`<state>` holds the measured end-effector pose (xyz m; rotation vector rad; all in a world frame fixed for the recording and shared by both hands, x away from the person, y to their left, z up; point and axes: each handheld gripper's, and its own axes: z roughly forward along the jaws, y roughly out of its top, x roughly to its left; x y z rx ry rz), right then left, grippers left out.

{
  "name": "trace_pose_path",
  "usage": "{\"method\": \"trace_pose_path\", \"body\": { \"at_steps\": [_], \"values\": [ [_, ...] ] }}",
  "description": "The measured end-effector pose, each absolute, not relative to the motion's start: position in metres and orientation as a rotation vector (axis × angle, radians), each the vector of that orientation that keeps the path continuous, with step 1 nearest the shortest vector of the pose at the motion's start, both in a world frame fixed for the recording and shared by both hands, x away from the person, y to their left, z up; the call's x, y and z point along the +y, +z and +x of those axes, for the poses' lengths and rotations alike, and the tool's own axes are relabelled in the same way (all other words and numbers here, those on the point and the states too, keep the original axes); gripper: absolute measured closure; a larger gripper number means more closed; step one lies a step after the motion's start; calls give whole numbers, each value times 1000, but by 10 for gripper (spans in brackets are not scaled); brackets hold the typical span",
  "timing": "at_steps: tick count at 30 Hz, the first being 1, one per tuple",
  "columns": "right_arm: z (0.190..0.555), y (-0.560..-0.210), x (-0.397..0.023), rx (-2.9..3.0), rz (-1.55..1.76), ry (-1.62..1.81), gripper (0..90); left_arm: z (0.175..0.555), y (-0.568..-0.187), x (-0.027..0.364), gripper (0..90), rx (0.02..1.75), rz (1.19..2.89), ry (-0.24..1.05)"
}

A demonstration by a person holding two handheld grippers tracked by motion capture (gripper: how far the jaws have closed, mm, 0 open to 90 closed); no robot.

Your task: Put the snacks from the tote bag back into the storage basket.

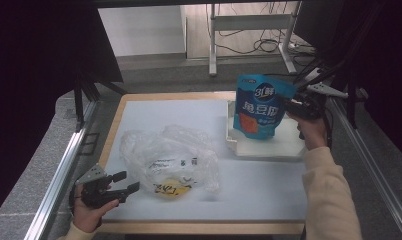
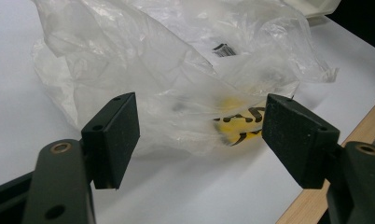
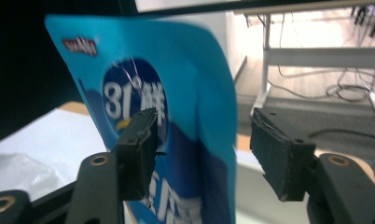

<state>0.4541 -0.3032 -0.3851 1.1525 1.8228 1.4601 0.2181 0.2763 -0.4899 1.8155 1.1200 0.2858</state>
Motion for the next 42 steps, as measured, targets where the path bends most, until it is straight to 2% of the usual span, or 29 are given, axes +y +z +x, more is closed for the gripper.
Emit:
{"method": "trace_pose_path", "body": {
  "at_steps": [10, 20, 32, 42],
  "values": [
    [422, -397, -316, 1863, 1180, 1427, 364, 218, -490, 275, 278, 1116, 1816, 283],
    [380, -407, -309, 1906, 1120, 1482, 350, 219, -489, 273, 278, 1106, 1828, 285],
    [331, -441, -263, 2106, 1016, 1504, 342, 219, -491, 270, 276, 1099, 1837, 285],
    [304, -479, -226, 2263, 926, 1493, 336, 219, -495, 268, 276, 1103, 1847, 284]
  ]
}}
